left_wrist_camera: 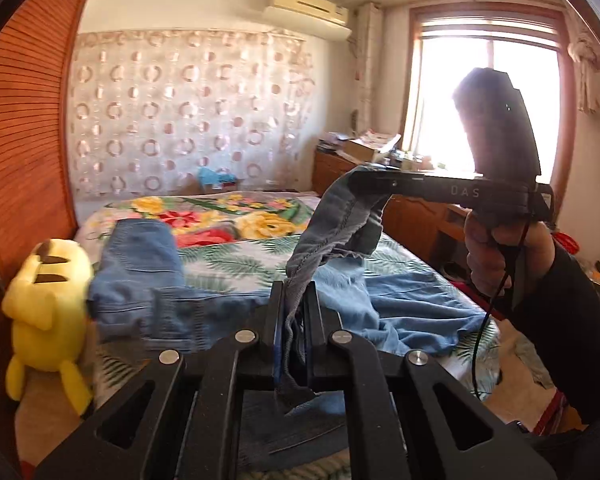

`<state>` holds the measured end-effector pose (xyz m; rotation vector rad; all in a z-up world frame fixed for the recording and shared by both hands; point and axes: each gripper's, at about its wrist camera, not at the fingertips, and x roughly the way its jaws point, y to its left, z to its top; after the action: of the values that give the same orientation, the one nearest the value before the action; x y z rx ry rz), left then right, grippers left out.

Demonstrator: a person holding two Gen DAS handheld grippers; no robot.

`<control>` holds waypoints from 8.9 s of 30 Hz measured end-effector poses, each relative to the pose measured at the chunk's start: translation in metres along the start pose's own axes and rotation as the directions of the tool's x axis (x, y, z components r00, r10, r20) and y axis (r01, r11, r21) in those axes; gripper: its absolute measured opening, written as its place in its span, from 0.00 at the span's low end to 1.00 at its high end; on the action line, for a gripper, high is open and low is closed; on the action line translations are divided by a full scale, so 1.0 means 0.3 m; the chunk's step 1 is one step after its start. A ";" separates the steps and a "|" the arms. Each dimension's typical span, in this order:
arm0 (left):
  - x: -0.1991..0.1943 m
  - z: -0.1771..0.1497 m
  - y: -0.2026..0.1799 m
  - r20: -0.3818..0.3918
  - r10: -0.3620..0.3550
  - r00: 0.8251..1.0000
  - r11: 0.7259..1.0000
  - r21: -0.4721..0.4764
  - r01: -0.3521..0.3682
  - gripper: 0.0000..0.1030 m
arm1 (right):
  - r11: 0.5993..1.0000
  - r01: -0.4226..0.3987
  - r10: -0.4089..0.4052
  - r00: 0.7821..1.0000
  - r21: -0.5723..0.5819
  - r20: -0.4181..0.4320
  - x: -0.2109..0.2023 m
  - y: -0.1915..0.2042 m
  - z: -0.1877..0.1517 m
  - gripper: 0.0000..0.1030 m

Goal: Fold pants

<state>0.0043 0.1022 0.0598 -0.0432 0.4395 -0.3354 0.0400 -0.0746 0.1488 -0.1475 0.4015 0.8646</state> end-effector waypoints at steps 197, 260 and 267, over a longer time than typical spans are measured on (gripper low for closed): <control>0.267 -0.244 -0.064 -0.189 0.082 0.978 0.993 -0.071 -0.097 0.75 | 0.929 0.293 -0.285 0.956 0.228 -0.065 -0.313 -0.498 -0.424 0.06; 0.269 -0.418 0.003 -0.260 0.051 0.964 0.990 -0.115 -0.084 0.38 | 0.988 0.045 -0.107 0.890 -0.147 -0.444 0.637 -0.119 -0.186 0.01; 0.270 -0.416 0.003 -0.257 0.051 0.965 0.992 -0.095 -0.078 0.30 | 0.988 0.069 -0.113 0.933 -0.138 -0.341 0.517 -0.059 -0.174 0.00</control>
<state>0.0205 0.0802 -0.0863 -0.0886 0.7119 -0.2537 0.1287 0.0092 0.0382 -0.4358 0.6674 0.7716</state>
